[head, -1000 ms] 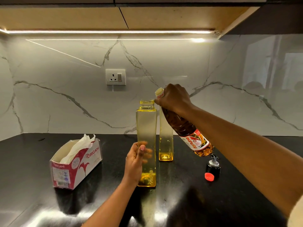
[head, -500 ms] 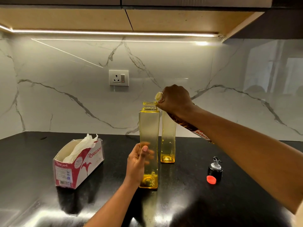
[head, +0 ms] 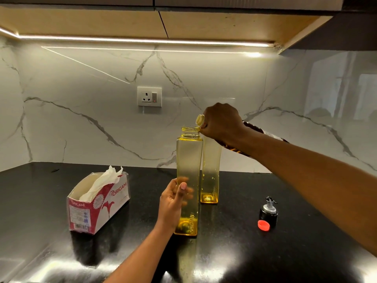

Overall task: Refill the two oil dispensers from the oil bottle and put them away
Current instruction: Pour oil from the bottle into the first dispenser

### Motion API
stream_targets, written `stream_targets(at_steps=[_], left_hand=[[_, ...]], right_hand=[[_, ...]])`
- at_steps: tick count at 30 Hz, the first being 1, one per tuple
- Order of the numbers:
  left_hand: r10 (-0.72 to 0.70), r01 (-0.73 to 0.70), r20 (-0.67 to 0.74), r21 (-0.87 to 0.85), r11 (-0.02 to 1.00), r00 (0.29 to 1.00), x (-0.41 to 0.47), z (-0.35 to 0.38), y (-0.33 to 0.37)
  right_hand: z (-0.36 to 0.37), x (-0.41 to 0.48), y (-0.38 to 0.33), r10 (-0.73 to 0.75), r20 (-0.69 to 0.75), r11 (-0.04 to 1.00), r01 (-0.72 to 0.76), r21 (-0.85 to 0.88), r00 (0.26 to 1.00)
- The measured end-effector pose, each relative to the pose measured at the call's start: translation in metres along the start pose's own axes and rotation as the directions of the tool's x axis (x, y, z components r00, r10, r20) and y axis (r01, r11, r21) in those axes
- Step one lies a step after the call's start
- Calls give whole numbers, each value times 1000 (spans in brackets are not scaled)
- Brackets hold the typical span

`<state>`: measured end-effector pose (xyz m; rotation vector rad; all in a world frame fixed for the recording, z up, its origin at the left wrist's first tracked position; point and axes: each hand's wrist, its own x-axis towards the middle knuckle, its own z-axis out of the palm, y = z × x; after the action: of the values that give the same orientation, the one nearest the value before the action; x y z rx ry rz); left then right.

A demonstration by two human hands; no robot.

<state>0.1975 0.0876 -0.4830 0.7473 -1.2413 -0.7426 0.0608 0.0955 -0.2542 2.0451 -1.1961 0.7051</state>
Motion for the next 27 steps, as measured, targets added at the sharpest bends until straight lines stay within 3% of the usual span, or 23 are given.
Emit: stream_targets(at_steps=[27], left_hand=[[-12, 12, -4, -24, 1000, 1000, 1, 1, 1]], right_hand=[[-4, 6, 1, -85, 11, 995, 85, -57, 996]])
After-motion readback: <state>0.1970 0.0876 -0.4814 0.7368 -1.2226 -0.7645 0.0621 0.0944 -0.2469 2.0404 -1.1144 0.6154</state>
